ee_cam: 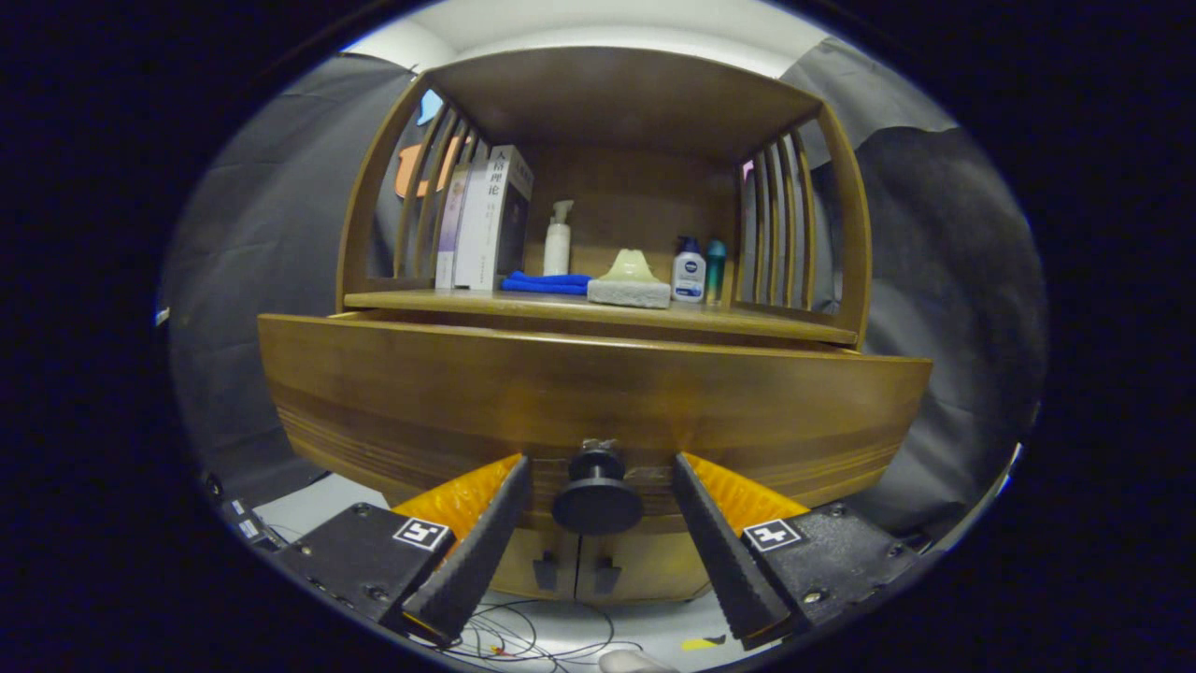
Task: Pull open the drawer, take out the items inside it, and place them on the countertop above the cabinet.
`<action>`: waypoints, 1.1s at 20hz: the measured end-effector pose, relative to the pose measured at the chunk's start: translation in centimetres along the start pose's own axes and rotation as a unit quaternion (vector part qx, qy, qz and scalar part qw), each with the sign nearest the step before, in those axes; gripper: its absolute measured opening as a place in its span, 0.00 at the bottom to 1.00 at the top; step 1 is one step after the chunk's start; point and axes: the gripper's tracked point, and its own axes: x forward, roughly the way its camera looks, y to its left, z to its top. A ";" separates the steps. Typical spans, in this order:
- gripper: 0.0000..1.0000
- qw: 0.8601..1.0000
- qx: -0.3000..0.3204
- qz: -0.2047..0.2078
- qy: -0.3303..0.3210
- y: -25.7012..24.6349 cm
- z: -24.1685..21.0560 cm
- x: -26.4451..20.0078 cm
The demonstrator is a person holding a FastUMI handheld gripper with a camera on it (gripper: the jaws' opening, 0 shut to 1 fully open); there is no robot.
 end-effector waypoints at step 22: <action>1.00 1.000 0.002 -0.014 -0.001 0.6 2.2 8.0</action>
